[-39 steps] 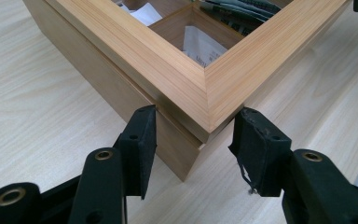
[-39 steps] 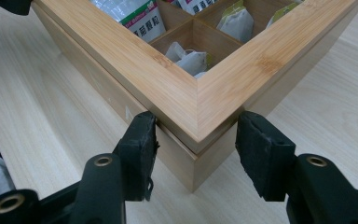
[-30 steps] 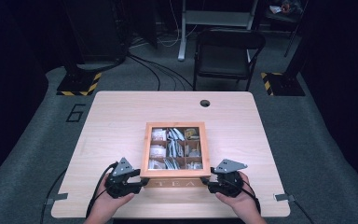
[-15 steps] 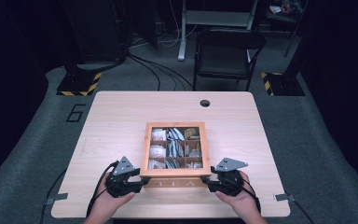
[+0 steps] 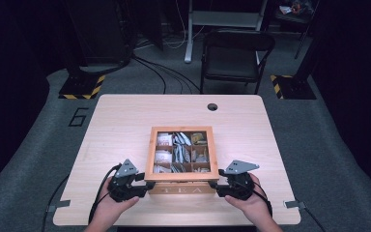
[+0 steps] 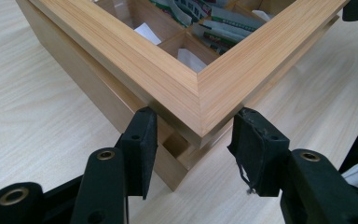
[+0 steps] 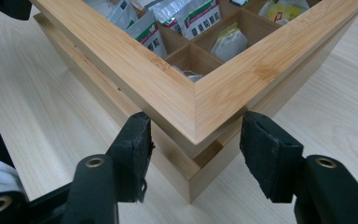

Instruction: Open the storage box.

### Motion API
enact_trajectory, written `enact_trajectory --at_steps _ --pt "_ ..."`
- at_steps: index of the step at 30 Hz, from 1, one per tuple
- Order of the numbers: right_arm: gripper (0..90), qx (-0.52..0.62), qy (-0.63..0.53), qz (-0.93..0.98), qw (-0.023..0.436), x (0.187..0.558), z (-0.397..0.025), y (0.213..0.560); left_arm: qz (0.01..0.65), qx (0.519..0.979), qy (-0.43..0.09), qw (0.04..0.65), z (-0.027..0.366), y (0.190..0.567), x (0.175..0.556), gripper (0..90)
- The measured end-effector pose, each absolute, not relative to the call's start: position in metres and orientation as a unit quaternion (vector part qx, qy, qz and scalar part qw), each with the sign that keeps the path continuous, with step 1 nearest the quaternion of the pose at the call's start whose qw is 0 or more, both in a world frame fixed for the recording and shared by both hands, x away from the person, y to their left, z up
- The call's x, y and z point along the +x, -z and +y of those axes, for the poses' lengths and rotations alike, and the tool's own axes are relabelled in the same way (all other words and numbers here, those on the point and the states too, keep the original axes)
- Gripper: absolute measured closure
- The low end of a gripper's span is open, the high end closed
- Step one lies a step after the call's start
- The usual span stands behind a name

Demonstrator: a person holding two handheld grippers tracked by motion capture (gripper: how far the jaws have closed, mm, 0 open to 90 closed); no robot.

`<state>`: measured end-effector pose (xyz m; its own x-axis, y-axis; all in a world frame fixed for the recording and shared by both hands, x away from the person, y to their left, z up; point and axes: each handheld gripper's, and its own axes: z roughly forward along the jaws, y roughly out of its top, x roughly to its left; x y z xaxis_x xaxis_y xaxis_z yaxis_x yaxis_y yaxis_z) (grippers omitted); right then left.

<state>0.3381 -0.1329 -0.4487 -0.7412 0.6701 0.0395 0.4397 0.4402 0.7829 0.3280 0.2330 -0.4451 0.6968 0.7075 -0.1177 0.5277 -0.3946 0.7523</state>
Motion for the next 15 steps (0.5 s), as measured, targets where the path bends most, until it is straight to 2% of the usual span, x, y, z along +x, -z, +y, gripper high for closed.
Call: enact_trajectory --at_steps 7,15 --pt "41.4 0.336 -0.427 0.830 0.128 0.342 -0.136 0.445 0.374 0.825 -0.110 0.408 0.233 0.437 0.330 50.7" --pt "38.3 0.332 -0.425 0.829 0.148 0.345 -0.138 0.439 0.378 0.820 -0.109 0.416 0.234 0.428 0.333 50.6"
